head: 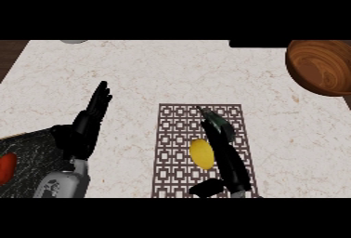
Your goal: Pick the lemon from the placemat and place it in the bowl
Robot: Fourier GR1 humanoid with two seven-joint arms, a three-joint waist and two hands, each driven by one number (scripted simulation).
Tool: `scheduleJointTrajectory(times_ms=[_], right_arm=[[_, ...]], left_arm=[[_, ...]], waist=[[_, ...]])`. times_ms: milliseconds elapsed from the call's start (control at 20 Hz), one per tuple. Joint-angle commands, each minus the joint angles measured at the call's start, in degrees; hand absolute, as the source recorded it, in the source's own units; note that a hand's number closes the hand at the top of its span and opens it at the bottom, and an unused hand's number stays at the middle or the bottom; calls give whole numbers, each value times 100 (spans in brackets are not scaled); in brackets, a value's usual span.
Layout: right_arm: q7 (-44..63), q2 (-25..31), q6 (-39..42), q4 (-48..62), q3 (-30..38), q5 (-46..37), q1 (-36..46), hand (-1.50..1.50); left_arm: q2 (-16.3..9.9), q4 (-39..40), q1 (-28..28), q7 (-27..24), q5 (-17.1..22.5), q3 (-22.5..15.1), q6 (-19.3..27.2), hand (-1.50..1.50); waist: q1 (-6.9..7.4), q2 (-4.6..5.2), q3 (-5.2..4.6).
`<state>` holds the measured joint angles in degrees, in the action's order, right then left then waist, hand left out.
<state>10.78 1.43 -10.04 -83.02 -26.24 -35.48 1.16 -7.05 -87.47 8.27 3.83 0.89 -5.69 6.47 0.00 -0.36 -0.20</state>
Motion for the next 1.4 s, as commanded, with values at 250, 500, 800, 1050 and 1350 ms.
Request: scheduleJointTrajectory(times_ms=[250, 500, 800, 1050, 1350], right_arm=[[-724, 1, 94, 1065, -371, -646, 497, 150], [-970, -139, -249, 1121, -640, -392, 191, 150], [-1047, 302, 788, -166, 101, 230, 239, 150], [-1682, 1329, 1814, -37, 2238, 2153, 1218, 150], [-2072, 1639, 1762, -1205, 2602, 2359, 775, 150]], left_arm=[[175, -191, -130, 116, -280, -135, 155, 0], [128, -174, -33, 144, -36, 131, -101, 0], [310, -220, -219, -5, -327, -43, 30, 0], [22, -79, 79, 33, -33, 273, -253, 0], [270, -71, 101, 219, -370, 116, 124, 0]], waist=[[31, 35, 22], [13, 35, 21], [-11, 29, 20], [-25, 64, 25], [-89, 19, 20]])
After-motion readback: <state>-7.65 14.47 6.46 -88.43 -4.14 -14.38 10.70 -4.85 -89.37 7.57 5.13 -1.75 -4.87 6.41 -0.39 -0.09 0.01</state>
